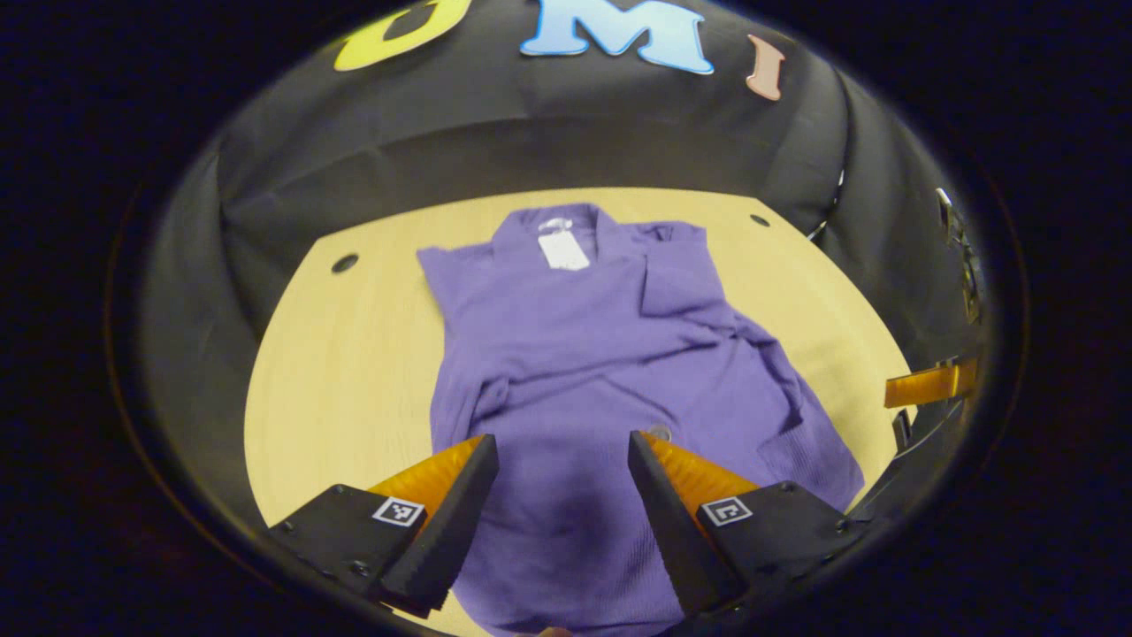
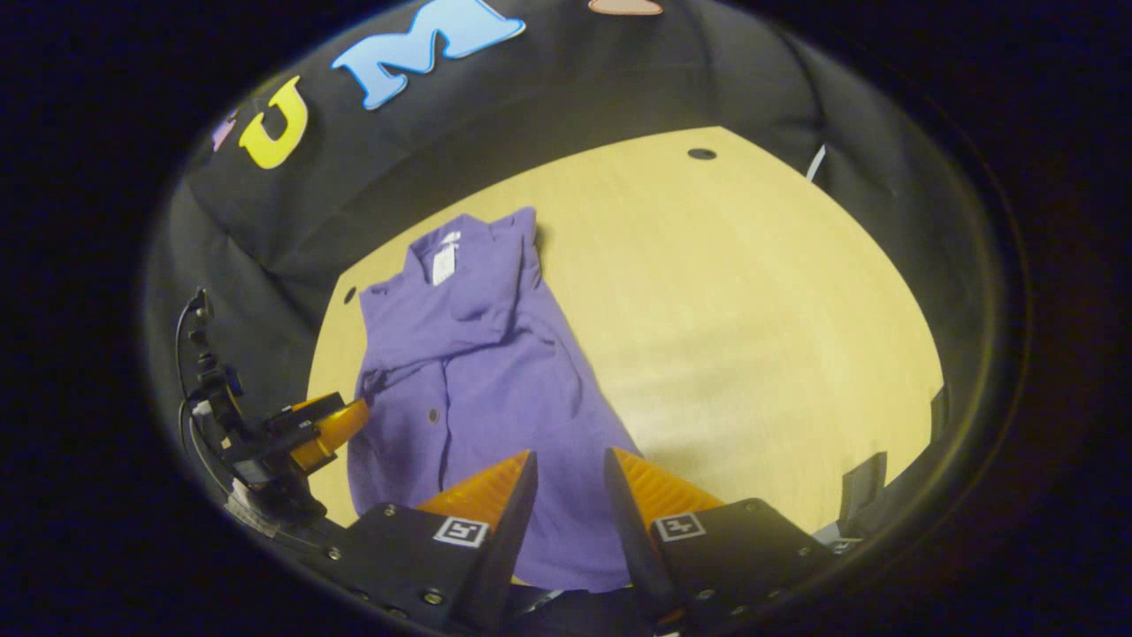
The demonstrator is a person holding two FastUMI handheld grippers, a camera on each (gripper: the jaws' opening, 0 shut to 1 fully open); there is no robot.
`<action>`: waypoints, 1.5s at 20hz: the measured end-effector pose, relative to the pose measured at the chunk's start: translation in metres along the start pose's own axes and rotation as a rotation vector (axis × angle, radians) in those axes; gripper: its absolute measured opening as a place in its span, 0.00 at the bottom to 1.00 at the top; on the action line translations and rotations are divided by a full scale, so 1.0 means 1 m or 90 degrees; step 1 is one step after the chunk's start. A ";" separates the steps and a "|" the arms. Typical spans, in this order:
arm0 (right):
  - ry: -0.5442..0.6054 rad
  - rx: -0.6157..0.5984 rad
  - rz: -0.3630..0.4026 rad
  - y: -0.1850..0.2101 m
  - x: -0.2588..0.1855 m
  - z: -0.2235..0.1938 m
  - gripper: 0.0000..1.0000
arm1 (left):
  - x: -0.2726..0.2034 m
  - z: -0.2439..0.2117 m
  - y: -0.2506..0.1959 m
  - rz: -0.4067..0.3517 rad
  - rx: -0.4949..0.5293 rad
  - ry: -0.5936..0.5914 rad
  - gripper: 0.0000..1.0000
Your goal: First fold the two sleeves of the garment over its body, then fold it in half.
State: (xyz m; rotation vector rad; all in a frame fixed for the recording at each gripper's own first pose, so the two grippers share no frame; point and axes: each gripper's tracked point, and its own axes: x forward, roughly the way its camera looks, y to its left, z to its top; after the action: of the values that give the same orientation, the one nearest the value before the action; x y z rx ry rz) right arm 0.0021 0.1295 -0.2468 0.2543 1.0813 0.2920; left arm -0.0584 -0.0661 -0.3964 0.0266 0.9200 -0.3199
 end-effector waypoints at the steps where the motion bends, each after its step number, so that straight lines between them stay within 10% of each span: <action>1: 0.031 -0.008 -0.004 -0.001 0.007 -0.010 0.61 | -0.007 -0.019 0.003 0.008 -0.008 0.021 0.95; 3: 0.100 -0.026 -0.031 -0.012 0.020 -0.036 0.87 | -0.018 -0.054 0.010 0.024 -0.009 0.059 0.95; 5: 0.153 -0.036 -0.054 -0.021 0.027 -0.058 0.89 | -0.021 -0.086 0.018 0.038 0.002 0.103 0.98; 13: 0.236 -0.070 -0.119 -0.041 0.051 -0.099 0.94 | -0.026 -0.165 0.024 0.058 0.019 0.226 0.95; 25: 0.271 -0.092 -0.191 -0.049 0.053 -0.105 0.92 | -0.021 -0.164 0.023 0.066 -0.009 0.257 0.97; 30: 0.277 -0.097 -0.189 -0.044 0.053 -0.112 0.90 | -0.020 -0.159 0.031 0.088 -0.028 0.244 0.81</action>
State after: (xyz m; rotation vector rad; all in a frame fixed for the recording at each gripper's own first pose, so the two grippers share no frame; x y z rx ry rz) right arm -0.0696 0.1144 -0.3560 -0.1146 1.4988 0.1632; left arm -0.1846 -0.0064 -0.4816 0.1141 1.2977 -0.1678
